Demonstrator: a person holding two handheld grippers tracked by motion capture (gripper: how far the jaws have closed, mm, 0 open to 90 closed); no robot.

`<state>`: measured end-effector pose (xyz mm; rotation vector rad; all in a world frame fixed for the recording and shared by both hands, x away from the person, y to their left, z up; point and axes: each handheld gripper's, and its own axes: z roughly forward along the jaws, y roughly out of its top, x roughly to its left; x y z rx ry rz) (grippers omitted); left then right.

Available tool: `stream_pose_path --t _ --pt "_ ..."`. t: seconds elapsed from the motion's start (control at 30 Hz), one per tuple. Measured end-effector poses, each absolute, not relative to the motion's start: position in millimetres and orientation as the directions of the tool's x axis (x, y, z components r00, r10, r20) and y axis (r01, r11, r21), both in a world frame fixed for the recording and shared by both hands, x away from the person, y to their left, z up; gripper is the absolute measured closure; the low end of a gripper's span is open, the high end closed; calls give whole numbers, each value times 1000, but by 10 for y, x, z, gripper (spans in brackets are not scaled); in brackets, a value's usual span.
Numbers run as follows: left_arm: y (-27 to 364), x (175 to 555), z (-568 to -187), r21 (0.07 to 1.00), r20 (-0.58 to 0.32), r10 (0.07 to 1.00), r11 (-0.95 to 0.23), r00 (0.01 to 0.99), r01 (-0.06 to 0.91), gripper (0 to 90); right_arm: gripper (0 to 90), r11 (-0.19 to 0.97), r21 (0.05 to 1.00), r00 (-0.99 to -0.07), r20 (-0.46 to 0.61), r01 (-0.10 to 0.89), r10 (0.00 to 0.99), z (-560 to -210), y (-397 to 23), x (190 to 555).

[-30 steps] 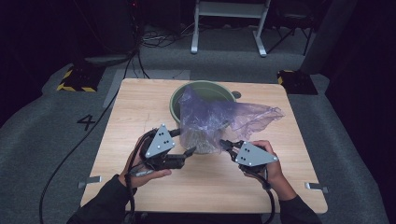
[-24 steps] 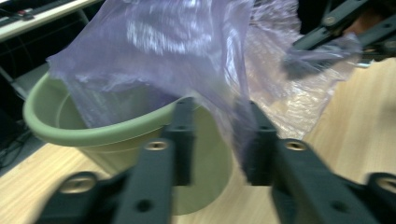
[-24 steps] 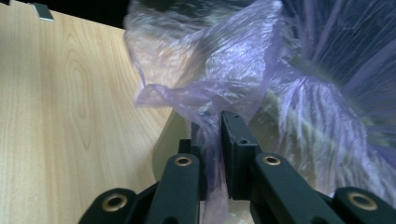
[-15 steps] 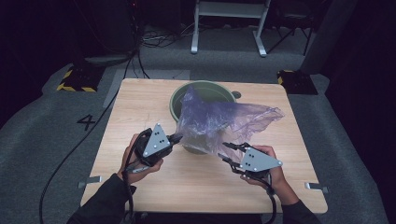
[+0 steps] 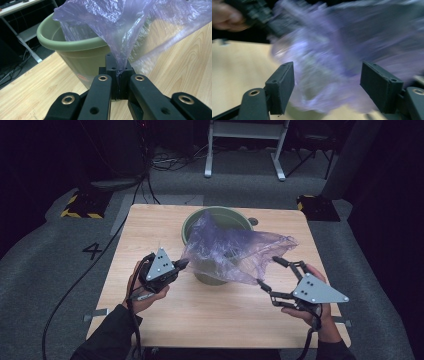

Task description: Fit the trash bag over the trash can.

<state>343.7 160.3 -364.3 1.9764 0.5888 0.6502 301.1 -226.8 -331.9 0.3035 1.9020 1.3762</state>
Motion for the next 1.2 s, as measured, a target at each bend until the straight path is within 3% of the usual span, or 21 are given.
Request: stream_pose_path --t 0.17,0.27,0.53,0.57,0.6,0.63,0.7,0.8,0.9,1.2 --pt "1679 3487 -3658 893 185 648 -425 739 149 896 269 385 893 -569 -446 -233 691 -3041 -2341 3107" --pt "1715 3535 -3673 893 175 660 -418 731 164 896 252 337 921 -534 -389 -196 751 -2943 -2400 3218" --pt "1743 3544 -3693 882 213 660 -448 721 150 895 199 270 961 -560 -258 -63 788 -2928 -2454 3565" --pt "1738 3547 -3702 874 232 657 -465 717 142 895 263 279 959 -565 -261 -56 783 -2934 -2443 3604" --pt "1742 3557 -3713 869 240 655 -474 716 142 895 385 285 957 -588 -262 -56 765 -2941 -2439 3636" --pt "1753 3577 -3728 868 237 657 -475 716 149 894 418 290 956 -602 -262 -53 754 -2950 -2438 3670" --pt "1792 3646 -3767 873 194 663 -453 723 182 874 585 291 956 -598 -246 -23 763 -2969 -2438 3757" --pt "1843 3743 -3835 876 146 676 -427 722 223 876 710 232 972 -623 -163 31 765 -3028 -2456 3937" --pt "1866 3782 -3873 867 156 679 -442 717 230 879 790 226 970 -620 -126 85 774 -3102 -2428 4095" --pt "1903 3890 -3951 848 157 697 -459 699 267 886 871 229 962 -611 -92 150 786 -3279 -2346 4370"
